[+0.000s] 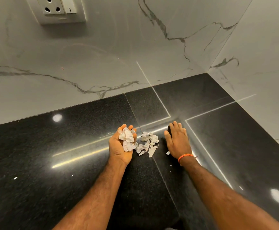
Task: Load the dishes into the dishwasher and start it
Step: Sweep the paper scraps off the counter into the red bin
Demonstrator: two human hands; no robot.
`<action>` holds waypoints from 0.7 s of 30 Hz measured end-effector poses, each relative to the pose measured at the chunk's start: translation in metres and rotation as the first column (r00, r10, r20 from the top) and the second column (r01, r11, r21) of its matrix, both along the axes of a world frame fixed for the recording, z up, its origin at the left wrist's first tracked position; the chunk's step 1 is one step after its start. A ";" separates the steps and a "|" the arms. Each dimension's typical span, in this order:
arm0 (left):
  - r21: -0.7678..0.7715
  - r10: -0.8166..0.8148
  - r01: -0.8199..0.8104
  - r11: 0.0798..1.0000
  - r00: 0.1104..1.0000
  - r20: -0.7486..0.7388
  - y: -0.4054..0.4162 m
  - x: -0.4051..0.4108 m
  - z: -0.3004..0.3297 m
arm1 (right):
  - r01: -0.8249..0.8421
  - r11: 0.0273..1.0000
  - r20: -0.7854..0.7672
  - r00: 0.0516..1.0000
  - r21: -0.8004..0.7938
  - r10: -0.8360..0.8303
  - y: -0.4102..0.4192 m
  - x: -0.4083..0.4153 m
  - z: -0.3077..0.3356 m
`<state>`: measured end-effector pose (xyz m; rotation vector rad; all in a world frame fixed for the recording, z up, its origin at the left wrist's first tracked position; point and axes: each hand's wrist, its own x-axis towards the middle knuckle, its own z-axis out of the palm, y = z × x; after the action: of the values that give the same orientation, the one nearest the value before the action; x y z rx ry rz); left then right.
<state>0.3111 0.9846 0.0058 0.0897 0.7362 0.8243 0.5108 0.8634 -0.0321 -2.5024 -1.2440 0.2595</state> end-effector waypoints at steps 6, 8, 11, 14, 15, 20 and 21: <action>0.018 0.018 -0.019 1.000 1.000 0.019 -0.003 -0.015 -0.003 | -0.224 0.971 -0.093 0.969 0.084 0.231 0.012 -0.062 -0.002; 0.023 0.035 -0.035 0.999 0.999 0.022 -0.001 -0.023 -0.002 | -0.306 0.949 -0.075 0.947 0.073 0.311 0.021 -0.077 -0.001; 0.033 0.062 -0.062 0.998 0.998 0.012 0.003 -0.037 -0.003 | -0.375 0.926 0.031 0.927 0.027 0.375 0.032 -0.097 -0.003; 0.022 0.068 -0.068 0.997 0.998 -0.009 0.007 -0.050 -0.006 | -0.320 0.940 0.144 0.942 0.118 0.303 0.035 -0.107 -0.006; 0.013 0.065 -0.064 0.998 0.998 -0.013 0.007 -0.053 -0.007 | -0.293 0.946 0.184 0.946 0.136 0.266 0.035 -0.107 -0.007; 0.014 -0.004 0.004 1.000 0.998 -0.055 -0.002 -0.057 -0.010 | -0.209 0.965 0.229 0.959 0.160 0.169 0.034 -0.109 -0.005; 0.018 -0.018 0.019 1.000 0.999 -0.050 -0.005 -0.057 -0.011 | -0.152 0.978 0.171 0.977 0.142 0.127 0.034 -0.111 0.000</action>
<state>0.2544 0.9797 -0.0051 0.1336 0.7739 0.8134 0.4002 0.8975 -0.0325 -2.3445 -1.4481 -0.0081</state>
